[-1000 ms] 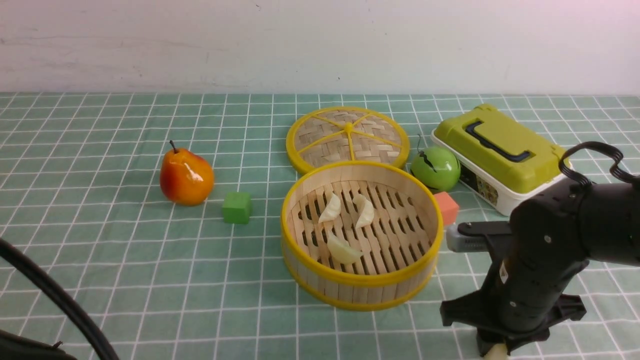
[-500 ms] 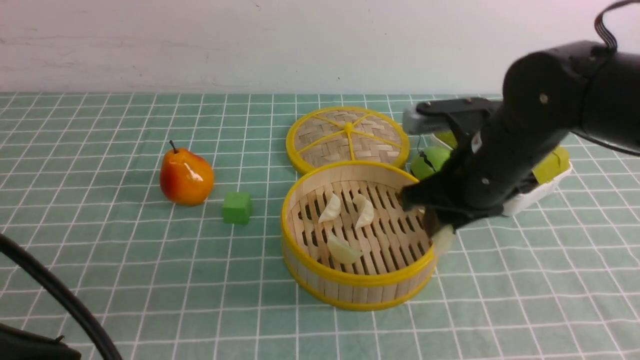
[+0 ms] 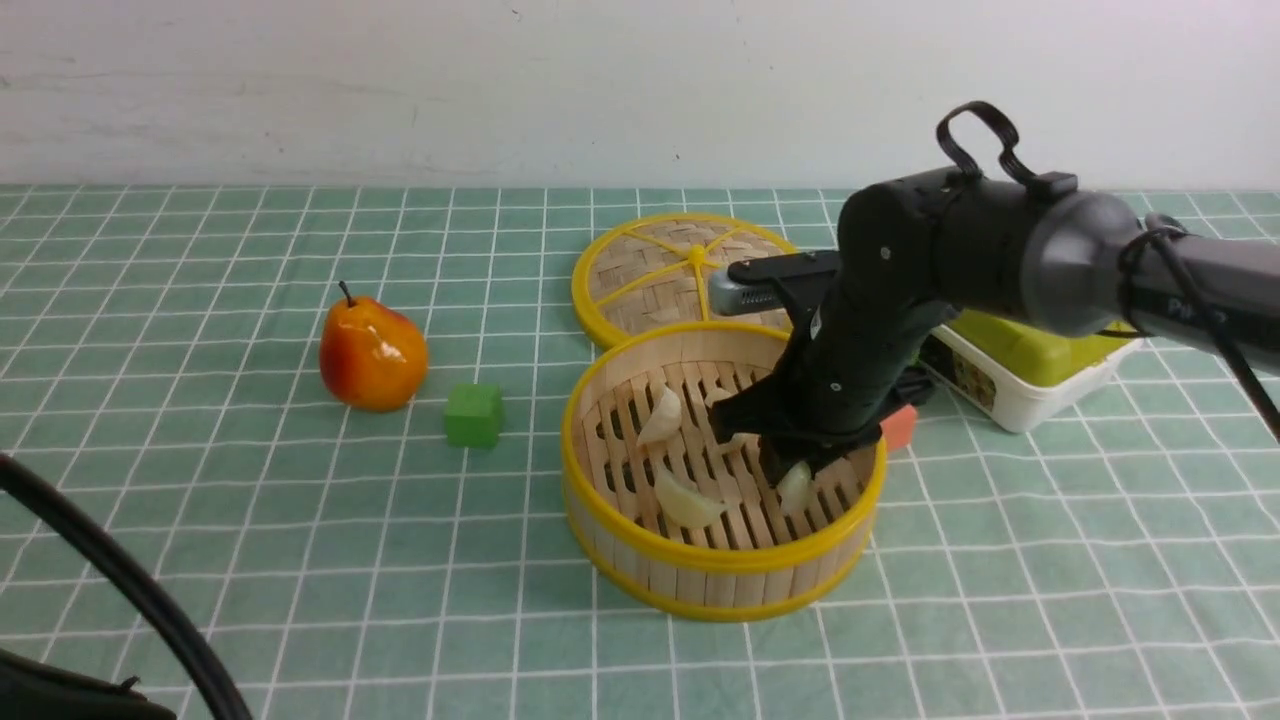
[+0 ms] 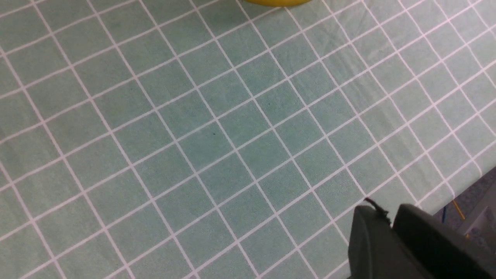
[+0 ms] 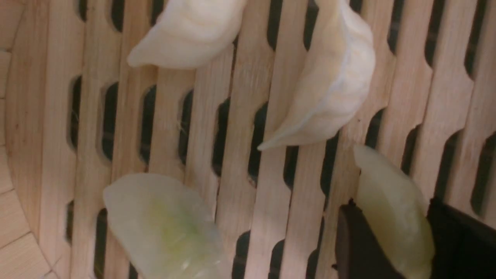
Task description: Put the dumplings into the steamer on the table with the blue tablecloth.
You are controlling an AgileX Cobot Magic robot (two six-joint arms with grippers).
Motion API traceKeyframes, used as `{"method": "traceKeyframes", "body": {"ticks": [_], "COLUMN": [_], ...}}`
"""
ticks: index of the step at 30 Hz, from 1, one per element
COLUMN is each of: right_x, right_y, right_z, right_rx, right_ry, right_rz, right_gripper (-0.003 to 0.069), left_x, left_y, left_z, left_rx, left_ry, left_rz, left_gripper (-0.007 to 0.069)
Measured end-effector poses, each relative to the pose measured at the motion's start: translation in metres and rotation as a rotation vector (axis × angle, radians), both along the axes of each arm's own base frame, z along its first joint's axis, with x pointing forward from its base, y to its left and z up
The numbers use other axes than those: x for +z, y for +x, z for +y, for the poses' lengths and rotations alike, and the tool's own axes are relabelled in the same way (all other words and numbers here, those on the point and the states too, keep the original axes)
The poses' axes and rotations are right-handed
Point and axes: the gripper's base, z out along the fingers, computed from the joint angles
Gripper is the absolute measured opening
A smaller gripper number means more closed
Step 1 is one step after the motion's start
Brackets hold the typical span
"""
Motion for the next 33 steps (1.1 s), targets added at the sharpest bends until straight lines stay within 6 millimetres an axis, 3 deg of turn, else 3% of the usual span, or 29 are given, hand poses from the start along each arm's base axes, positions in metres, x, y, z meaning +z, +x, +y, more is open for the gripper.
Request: {"method": "traceKeyframes", "body": {"ticks": [2,7,10,13,14,15,17,19,21,22,26,31,33], "right_x": [0.001,0.016,0.064,0.1,0.126,0.14,0.16,0.168,0.179,0.179,0.182,0.174,0.169], "right_y": [0.0,-0.007,-0.027,-0.048,-0.069,-0.083,-0.111,-0.124,-0.159,-0.161,-0.211,-0.254,-0.266], "right_z": [0.0,-0.001,-0.002,-0.001,-0.001,-0.002,-0.008,-0.012,-0.029,-0.031,-0.064,-0.094,-0.102], "right_rx": [0.001,0.015,0.09,0.153,0.198,0.209,0.23,0.235,0.234,0.232,0.189,0.15,0.142], "right_ry": [0.0,-0.001,0.042,0.075,0.105,0.128,0.168,0.186,0.236,0.239,0.345,0.428,0.446], "right_rz": [0.001,0.035,-0.027,-0.117,-0.191,-0.233,-0.313,-0.351,-0.461,-0.468,-0.653,-0.796,-0.83], "right_gripper": [0.0251,0.04,0.0476,0.0486,0.0484,0.0477,0.0453,0.0435,0.0367,0.036,0.0191,0.0002,-0.0018], "left_x": [0.0,0.0,-0.002,-0.007,-0.015,-0.02,-0.03,-0.034,-0.042,-0.041,-0.047,-0.054,-0.057], "left_y": [0.0,0.0,-0.003,-0.008,-0.014,-0.018,-0.028,-0.034,-0.048,-0.049,-0.061,-0.059,-0.058], "left_z": [0.0,0.0,0.002,0.004,0.008,0.011,0.017,0.021,0.03,0.031,0.041,0.041,0.041], "left_rx": [0.005,0.007,0.003,0.003,0.007,0.011,0.02,0.024,0.041,0.042,0.075,0.092,0.092], "left_ry": [-0.005,-0.006,0.009,0.01,-0.003,-0.017,-0.063,-0.092,-0.185,-0.195,-0.355,-0.406,-0.404], "left_rz": [0.004,0.007,0.03,0.031,0.012,-0.009,-0.074,-0.115,-0.243,-0.259,-0.491,-0.564,-0.56], "left_gripper": [0.0078,0.0083,0.0086,0.0089,0.009,0.0091,0.0092,0.0092,0.0093,0.0093,0.0098,0.0101,0.0101]}}
